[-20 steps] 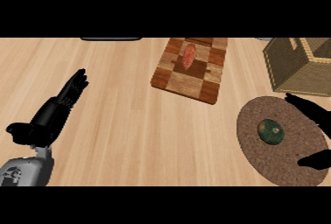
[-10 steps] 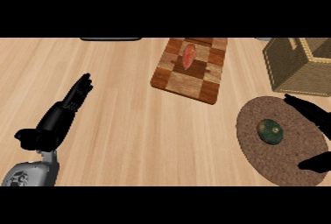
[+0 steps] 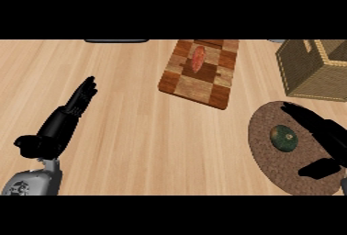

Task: Pick the squash from the placemat and place it in the basket

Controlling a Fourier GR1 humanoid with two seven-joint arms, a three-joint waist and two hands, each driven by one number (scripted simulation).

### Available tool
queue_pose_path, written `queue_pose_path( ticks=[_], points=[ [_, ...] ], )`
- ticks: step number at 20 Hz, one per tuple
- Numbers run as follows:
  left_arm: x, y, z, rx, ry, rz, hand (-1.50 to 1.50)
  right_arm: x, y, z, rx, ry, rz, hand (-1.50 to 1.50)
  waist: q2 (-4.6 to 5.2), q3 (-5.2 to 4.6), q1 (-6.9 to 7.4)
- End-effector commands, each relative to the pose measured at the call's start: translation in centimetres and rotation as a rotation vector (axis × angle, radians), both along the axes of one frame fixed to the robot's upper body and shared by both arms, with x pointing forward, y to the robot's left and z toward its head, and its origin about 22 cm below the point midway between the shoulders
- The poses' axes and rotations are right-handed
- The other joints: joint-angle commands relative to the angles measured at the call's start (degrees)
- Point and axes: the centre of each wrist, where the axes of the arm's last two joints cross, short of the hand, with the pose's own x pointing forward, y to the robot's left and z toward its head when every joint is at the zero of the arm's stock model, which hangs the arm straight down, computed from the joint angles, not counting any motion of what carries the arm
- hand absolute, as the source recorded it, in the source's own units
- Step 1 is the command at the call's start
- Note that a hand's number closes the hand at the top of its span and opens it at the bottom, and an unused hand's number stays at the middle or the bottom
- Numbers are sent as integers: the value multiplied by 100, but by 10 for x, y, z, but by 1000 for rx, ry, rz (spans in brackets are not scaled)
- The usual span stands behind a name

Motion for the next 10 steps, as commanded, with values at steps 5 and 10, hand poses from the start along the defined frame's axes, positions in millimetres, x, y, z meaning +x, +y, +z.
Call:
queue_pose_path(
  ticks=[5,10],
  points=[
    [-2,1,3,8,-22,-5,0,3,14,-13,-17,18,-11,-150,-1,0,-5],
    [18,8,4,10,-18,-3,0,30,9,-17,-73,45,-38,-150,6,0,0]
  ],
)
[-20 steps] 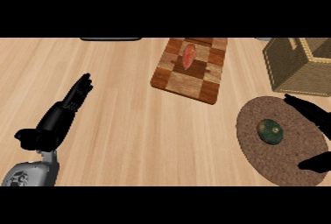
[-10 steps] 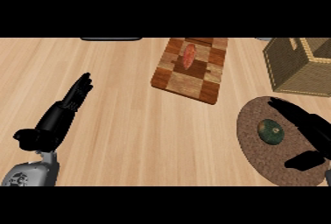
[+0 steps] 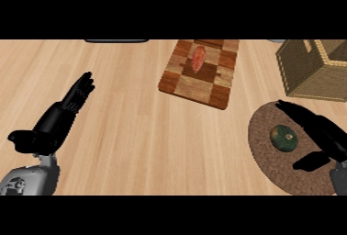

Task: Pick the squash from the placemat and place it in the basket

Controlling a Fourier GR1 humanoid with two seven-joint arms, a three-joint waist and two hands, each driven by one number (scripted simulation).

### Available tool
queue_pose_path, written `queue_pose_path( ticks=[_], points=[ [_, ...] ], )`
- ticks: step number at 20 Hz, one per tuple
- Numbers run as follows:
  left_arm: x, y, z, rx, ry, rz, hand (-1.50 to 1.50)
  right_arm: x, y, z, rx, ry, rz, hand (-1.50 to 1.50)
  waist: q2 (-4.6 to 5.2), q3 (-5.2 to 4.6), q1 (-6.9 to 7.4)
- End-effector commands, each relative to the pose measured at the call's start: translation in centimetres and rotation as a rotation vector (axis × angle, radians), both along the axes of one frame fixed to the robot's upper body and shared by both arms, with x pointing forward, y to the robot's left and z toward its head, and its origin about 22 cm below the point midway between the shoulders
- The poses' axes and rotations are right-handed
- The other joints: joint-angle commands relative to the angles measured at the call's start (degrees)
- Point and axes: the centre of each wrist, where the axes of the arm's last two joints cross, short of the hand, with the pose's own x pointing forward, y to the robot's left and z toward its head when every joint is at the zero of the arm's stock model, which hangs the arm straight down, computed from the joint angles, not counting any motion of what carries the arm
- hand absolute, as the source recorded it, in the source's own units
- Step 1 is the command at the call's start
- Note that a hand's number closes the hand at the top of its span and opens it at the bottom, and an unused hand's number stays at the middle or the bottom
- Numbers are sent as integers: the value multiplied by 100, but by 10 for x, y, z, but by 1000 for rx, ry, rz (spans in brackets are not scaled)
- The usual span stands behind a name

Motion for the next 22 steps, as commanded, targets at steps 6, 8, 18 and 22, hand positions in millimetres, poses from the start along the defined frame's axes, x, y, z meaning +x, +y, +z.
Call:
queue_pose_path(
  ticks=[6,8,18,22],
  points=[
    [10,10,-1,-14,-10,11,0,5,12,-39,-40,42,-13,-150,3,0,1],
    [7,-1,-7,6,5,5,0,-1,4,-51,-34,62,2,-150,3,1,3],
    [3,3,-4,2,3,3,0,0,13,-48,-86,125,77,150,-3,-1,-11],
    [11,-2,-13,1,-10,9,0,12,13,-54,-126,88,96,150,4,0,-3]
  ],
)
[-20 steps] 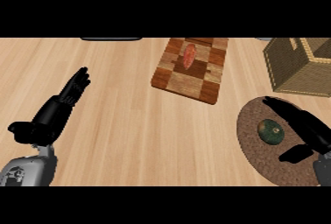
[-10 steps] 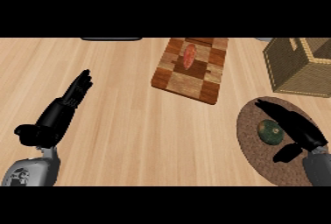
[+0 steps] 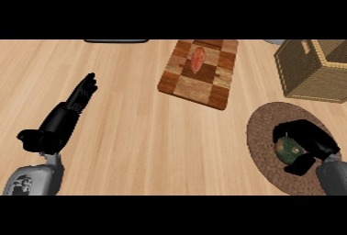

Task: Pick the squash from the placemat and place it in the basket

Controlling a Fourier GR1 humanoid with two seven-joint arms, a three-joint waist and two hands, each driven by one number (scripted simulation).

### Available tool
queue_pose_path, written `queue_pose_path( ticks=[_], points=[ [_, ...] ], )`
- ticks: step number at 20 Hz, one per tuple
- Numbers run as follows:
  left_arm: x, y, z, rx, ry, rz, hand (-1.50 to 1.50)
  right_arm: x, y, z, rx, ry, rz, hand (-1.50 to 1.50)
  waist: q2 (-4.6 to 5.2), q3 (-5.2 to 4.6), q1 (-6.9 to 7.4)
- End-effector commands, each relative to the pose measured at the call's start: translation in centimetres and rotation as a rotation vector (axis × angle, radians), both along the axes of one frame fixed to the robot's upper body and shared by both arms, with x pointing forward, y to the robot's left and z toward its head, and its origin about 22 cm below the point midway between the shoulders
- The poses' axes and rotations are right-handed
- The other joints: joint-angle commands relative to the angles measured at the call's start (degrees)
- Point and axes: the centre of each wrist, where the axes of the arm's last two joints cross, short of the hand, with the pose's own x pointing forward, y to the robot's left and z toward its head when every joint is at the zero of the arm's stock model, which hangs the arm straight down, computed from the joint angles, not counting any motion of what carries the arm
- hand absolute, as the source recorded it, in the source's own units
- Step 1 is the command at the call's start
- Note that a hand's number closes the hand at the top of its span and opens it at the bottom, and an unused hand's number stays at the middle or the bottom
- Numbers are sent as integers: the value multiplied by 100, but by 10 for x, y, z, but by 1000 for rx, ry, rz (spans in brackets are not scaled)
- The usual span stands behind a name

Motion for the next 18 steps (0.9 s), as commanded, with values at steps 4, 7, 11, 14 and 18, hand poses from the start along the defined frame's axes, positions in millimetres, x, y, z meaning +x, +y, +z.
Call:
queue_pose_path(
  ticks=[4,7,11,14,18],
  points=[
    [-2,12,7,6,12,7,0,-19,9,-18,-67,-112,98,150,32,77,-4],
    [5,-11,3,-14,16,6,0,-13,12,-11,-76,-129,82,150,33,76,-12],
    [-9,-1,12,-20,2,-11,0,-34,23,-11,-64,-78,-19,150,9,73,-40],
    [-11,9,14,-7,4,15,0,-38,48,7,-33,-118,-53,150,11,72,-35],
    [-4,8,0,13,15,20,0,-54,49,10,123,-107,-61,150,19,73,-66]
  ],
)
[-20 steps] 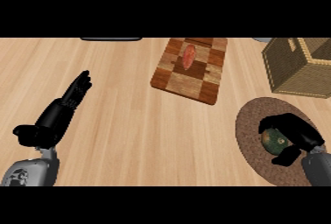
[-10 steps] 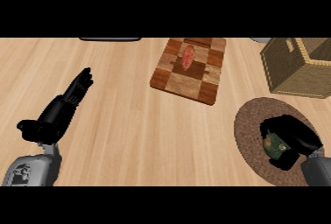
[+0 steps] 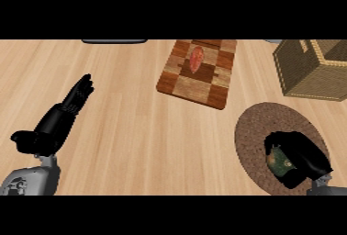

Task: Pick the squash from the placemat and place it in the basket

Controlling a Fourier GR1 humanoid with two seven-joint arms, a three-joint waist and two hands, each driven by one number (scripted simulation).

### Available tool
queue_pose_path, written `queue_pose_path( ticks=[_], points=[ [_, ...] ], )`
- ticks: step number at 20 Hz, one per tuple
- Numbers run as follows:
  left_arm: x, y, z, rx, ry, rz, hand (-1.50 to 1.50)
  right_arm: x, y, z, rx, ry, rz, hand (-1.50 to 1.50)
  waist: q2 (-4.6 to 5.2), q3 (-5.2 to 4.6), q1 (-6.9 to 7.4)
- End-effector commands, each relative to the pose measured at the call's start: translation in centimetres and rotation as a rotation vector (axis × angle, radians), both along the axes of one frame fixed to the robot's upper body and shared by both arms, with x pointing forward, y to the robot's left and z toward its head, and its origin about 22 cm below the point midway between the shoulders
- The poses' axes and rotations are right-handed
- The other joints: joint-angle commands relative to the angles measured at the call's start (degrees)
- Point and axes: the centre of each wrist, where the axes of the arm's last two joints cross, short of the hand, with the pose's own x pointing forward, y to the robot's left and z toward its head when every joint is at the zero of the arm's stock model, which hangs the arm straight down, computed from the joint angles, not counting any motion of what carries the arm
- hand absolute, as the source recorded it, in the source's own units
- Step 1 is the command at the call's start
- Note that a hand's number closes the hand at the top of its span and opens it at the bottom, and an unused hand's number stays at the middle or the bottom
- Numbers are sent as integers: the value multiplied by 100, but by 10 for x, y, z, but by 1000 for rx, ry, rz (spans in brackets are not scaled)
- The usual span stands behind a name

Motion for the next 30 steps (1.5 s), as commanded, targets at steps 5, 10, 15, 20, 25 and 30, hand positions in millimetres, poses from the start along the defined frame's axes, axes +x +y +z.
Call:
queue_pose_path(
  ticks=[5,10,15,20,25,30],
  points=[
    [2,5,-4,2,-10,23,0,-21,17,46,446,-62,5,150,-10,31,-131],
    [-4,7,-7,3,6,38,0,-42,13,90,700,-224,5,150,-31,29,-193],
    [1,-3,12,-2,-10,12,0,-77,-1,149,731,-251,-72,150,-3,34,-79],
    [14,-11,16,-4,-5,0,0,-71,-18,197,721,-309,-187,150,23,37,6],
    [9,-4,6,-11,-2,-23,0,-43,-24,223,643,-366,-289,150,31,40,59],
    [-5,1,5,-11,-20,-16,0,1,-10,232,660,-400,-341,150,34,41,113]
  ],
)
